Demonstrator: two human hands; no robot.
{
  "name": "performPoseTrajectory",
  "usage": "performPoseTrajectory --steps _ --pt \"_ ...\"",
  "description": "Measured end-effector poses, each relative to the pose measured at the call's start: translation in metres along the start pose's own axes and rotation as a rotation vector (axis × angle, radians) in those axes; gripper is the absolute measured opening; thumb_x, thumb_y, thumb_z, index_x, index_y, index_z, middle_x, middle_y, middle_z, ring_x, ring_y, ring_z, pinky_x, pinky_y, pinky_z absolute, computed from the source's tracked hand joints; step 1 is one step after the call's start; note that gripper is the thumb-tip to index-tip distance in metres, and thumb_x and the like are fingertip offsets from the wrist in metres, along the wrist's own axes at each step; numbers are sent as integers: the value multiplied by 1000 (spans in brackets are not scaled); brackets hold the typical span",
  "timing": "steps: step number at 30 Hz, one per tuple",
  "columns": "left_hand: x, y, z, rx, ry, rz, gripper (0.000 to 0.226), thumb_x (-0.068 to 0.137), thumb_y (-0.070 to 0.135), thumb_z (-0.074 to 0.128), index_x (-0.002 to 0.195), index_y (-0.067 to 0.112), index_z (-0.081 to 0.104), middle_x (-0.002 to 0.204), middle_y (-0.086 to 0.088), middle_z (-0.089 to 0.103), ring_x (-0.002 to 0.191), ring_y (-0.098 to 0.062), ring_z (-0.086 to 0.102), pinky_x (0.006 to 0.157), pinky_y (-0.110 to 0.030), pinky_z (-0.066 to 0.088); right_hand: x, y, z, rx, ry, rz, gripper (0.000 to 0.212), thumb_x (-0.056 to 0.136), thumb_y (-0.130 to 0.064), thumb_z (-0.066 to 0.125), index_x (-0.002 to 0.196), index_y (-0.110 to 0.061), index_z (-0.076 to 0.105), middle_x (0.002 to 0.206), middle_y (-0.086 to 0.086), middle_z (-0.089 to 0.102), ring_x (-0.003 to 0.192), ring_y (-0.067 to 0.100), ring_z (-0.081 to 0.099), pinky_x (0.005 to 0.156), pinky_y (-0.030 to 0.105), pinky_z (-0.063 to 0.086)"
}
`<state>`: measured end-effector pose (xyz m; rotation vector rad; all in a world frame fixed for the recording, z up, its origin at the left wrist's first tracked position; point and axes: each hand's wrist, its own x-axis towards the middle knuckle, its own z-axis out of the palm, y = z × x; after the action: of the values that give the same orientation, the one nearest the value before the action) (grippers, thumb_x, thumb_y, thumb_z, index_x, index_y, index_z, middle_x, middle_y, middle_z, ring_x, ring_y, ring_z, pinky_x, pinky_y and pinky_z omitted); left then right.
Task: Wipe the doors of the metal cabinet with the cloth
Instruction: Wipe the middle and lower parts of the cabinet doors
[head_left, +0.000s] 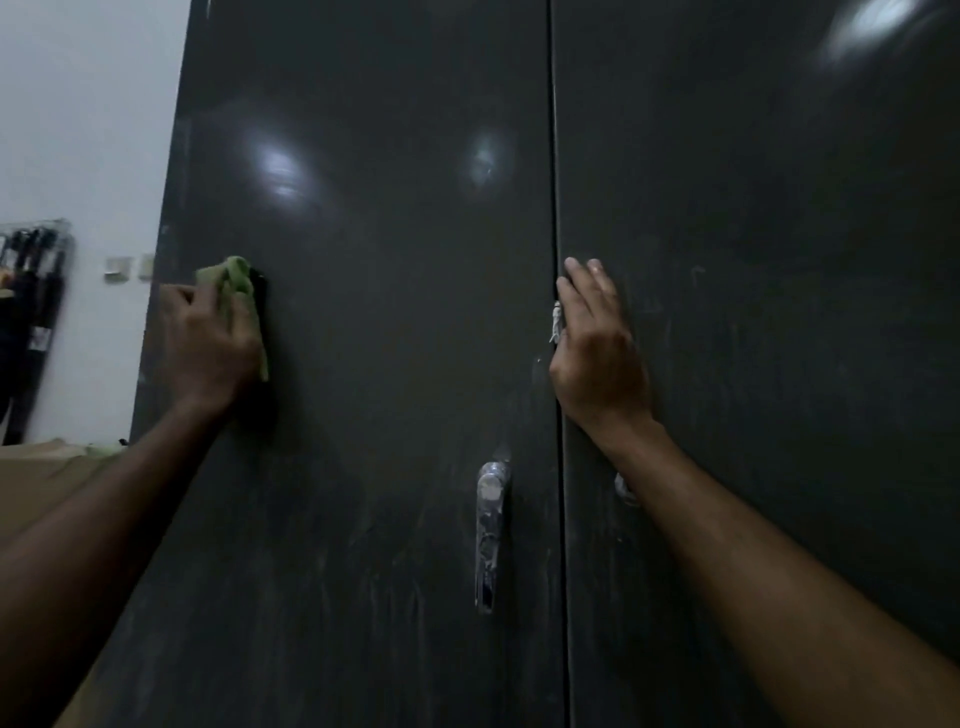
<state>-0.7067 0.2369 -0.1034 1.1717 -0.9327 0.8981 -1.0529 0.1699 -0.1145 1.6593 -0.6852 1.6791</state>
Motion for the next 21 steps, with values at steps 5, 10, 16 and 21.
performPoseTrajectory --steps 5,10,16,21 --pt "-80 -13 -2 4 -175 626 45 98 31 49 138 11 54 111 -17 46 85 -35 54 59 -41 47 -1 3 0 -13 -2 -6 46 93 9 44 138 7 49 150 20 44 146 34 31 122 41 26" --pt "-7 -28 -2 1 25 122 36 105 25 47 135 7 55 107 -15 41 94 -40 53 74 -40 41 -1 1 0 -25 -14 -5 44 95 6 45 139 7 48 151 19 43 146 34 30 122 41 25" --pt "-41 18 6 -65 -104 345 37 104 29 47 136 11 55 115 -19 45 89 -31 53 69 -39 45 0 0 -1 -20 -11 -3 43 96 5 45 138 7 49 151 19 43 146 33 30 122 41 26" --pt "-35 -30 -8 88 -70 415 39 103 32 46 135 11 56 114 -22 47 87 -41 56 63 -43 45 -1 2 2 -20 11 -9 45 92 8 46 138 8 50 150 20 44 145 35 32 122 40 25"
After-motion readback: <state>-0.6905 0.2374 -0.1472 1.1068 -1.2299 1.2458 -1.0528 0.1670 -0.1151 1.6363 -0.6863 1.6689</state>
